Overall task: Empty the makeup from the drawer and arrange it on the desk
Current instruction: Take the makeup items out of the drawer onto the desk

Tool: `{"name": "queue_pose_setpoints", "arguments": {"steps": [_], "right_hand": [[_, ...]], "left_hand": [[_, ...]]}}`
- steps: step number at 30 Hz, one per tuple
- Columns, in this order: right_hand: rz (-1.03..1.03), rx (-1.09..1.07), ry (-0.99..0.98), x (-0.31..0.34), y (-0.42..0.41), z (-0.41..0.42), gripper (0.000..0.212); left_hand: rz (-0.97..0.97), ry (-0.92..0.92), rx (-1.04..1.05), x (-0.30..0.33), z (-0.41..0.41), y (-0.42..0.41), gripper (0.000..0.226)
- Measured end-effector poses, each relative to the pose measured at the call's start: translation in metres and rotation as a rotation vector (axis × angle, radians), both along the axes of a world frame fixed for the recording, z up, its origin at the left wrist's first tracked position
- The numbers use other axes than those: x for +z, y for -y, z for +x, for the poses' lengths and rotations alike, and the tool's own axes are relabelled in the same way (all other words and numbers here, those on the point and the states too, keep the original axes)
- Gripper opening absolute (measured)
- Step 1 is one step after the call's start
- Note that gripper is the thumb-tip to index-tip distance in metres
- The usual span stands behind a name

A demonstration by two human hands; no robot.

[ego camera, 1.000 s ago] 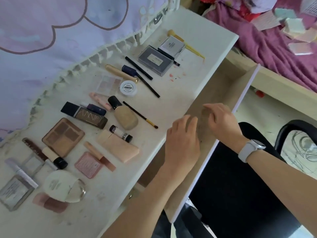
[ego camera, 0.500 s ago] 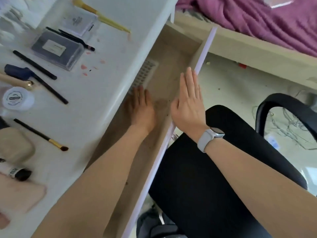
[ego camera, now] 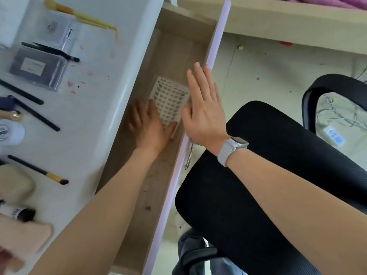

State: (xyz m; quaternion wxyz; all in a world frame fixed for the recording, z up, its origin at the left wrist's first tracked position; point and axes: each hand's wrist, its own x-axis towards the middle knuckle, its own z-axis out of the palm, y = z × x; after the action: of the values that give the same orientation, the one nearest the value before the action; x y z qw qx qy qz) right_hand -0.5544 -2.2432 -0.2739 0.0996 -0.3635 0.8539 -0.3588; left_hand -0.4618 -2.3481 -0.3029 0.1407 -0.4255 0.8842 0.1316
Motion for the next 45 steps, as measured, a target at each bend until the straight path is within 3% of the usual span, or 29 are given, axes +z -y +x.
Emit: {"name": "queue_pose_setpoints", "arguments": {"steps": [3, 8, 13, 16, 23, 29, 31, 34, 38, 41, 43, 45], "right_hand": [[-0.018, -0.007, 0.004, 0.0, 0.0, 0.0, 0.07], [-0.024, -0.009, 0.007, 0.0, 0.0, 0.0, 0.068], [-0.024, -0.01, 0.017, -0.001, 0.0, 0.0, 0.067], [-0.028, -0.006, 0.012, -0.002, 0.001, 0.0, 0.065], [0.032, -0.066, 0.045, 0.004, -0.001, 0.011, 0.059], [0.106, -0.059, 0.202, 0.025, -0.009, 0.029, 0.057], [0.171, -0.058, 0.176, 0.037, -0.008, 0.042, 0.057], [0.126, 0.017, 0.159, 0.064, 0.0, 0.068, 0.049], [-0.021, 0.154, 0.708, 0.096, 0.033, 0.102, 0.04], [-0.011, 0.086, 0.75, 0.099, 0.052, 0.109, 0.036], [-0.023, 0.029, 0.743, 0.105, 0.053, 0.109, 0.032], [-0.049, -0.052, 0.721, 0.108, 0.05, 0.106, 0.034]], "left_hand": [[0.053, -0.04, 0.106, 0.002, -0.006, 0.003, 0.104], [0.077, -0.128, 0.156, 0.014, -0.011, -0.009, 0.107], [-0.038, -0.291, 0.055, 0.041, -0.009, -0.017, 0.072], [0.004, -0.404, 0.022, 0.052, -0.006, -0.017, 0.05], [0.004, -0.562, 0.058, 0.07, 0.015, -0.027, 0.037], [0.069, -0.712, 0.154, 0.114, 0.053, -0.042, 0.032], [0.094, -0.785, 0.27, 0.133, 0.069, -0.044, 0.028], [0.231, -0.933, 0.668, 0.152, 0.089, -0.04, 0.017], [0.685, -1.235, 1.171, 0.156, 0.112, -0.03, 0.009], [0.734, -1.145, 1.135, 0.159, 0.13, -0.025, 0.011], [0.549, -0.855, 0.893, 0.156, 0.144, -0.021, 0.024], [0.23, -0.627, 0.62, 0.15, 0.157, -0.015, 0.034]]}}
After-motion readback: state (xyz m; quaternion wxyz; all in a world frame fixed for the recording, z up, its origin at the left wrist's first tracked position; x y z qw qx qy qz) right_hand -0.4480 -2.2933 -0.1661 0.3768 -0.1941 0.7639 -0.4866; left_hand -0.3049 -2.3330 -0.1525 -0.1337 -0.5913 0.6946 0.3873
